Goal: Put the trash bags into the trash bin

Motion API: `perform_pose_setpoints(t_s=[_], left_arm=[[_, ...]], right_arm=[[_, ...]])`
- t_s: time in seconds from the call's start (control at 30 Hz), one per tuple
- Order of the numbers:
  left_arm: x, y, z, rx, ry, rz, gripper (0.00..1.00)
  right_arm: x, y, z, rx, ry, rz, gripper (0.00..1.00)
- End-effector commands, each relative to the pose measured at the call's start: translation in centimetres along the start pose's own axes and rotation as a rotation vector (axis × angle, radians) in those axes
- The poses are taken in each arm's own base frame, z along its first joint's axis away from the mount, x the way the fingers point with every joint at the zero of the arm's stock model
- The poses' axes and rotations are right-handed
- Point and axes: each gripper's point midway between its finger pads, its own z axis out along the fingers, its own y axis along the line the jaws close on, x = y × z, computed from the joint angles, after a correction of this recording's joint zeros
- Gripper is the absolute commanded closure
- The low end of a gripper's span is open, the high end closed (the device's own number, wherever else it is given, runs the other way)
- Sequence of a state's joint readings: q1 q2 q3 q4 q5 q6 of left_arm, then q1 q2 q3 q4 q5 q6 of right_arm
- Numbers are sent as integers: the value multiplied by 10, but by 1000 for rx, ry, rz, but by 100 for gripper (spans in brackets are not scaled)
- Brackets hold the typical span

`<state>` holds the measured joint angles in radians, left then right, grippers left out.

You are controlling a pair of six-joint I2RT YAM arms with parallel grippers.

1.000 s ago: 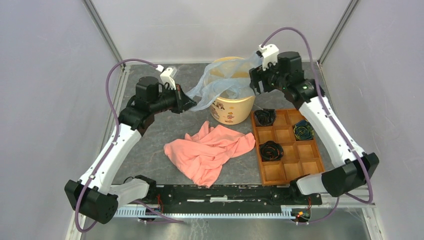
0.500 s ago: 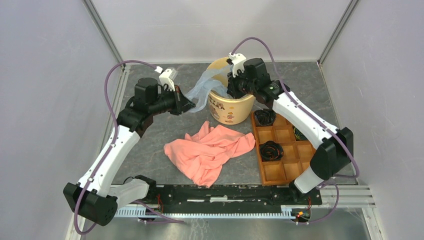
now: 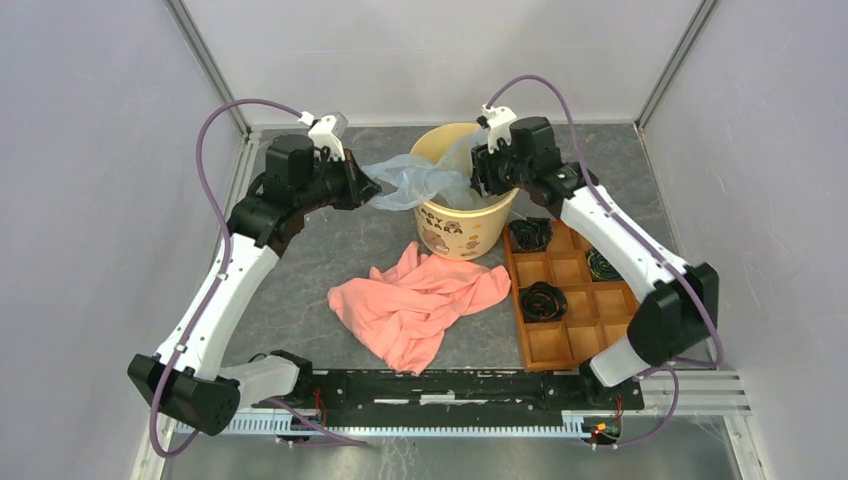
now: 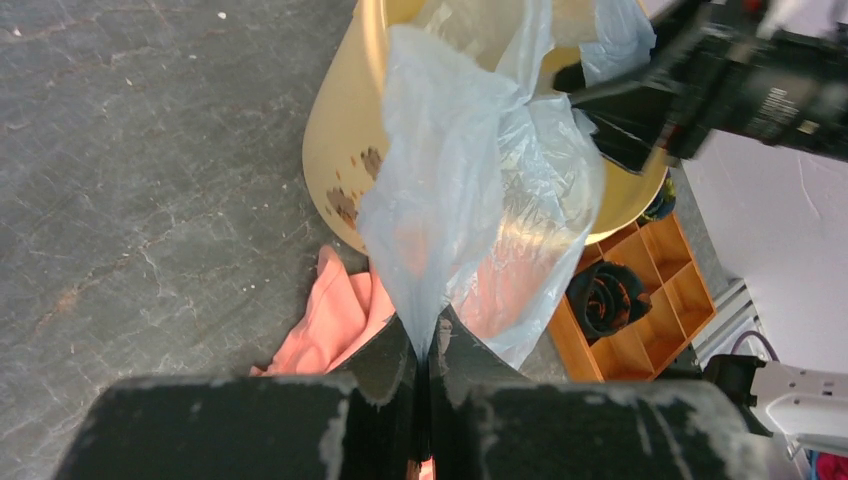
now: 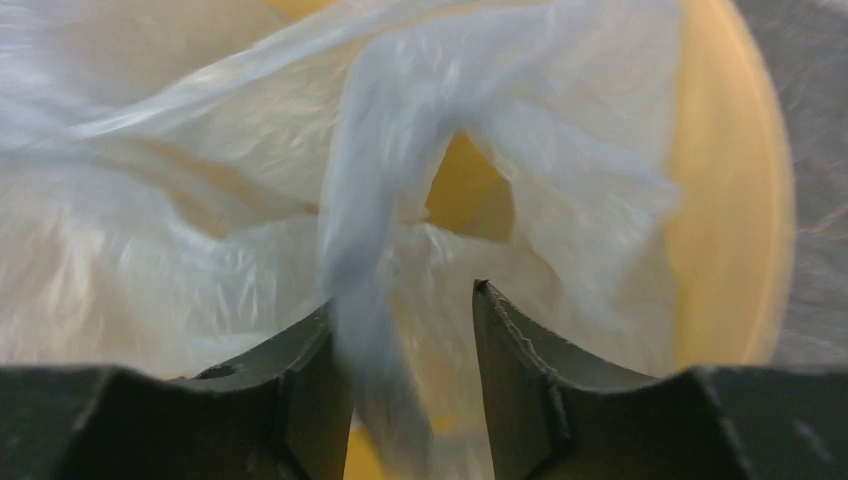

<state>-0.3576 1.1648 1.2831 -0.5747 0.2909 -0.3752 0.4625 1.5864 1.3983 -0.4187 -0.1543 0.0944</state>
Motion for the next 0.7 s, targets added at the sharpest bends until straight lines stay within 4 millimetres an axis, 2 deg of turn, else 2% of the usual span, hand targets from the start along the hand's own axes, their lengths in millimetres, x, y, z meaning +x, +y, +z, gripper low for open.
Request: perform_pose_setpoints(t_s=[0.0,0.13,0.23,0.27,0.33,0.37,0.4,0.43,0.5,0.57,0.67], left_arm=[[-25,-5,-1,-11,-56,3,91],[-23,-3,1,-22,-47,-22,86],[-19,-3,-1,-25,-37,-50,80],[-17,-5,-3,-21,-36,-64,78],[-14,-6,-5,-16,-37,-102,69],[-12,-8,-7,-10,-39,-127,61],[-9,-10,-7,3,-38,-155,55],[-4,-14,-7,26,-34,-199,49],[-3,-24,-10,84,-42,-246,34],[2,-28,-13,108,-50,-319,13],[5,-30,-12,130,-73,-425,5]], right_arm=[[-60,-2,-63,67,-178,-94,52],[-68,-1,-73,74,-202,-103,64],[-77,1,-80,68,-234,-107,56],[-79,2,-82,66,-245,-110,58],[-83,2,-83,69,-259,-113,76],[-84,1,-83,75,-263,-113,83],[-85,0,-84,76,-267,-110,84],[-85,1,-84,73,-270,-111,77],[-84,4,-83,56,-272,-111,56],[-82,9,-81,31,-281,-115,39],[-79,22,-74,-17,-301,-135,27]])
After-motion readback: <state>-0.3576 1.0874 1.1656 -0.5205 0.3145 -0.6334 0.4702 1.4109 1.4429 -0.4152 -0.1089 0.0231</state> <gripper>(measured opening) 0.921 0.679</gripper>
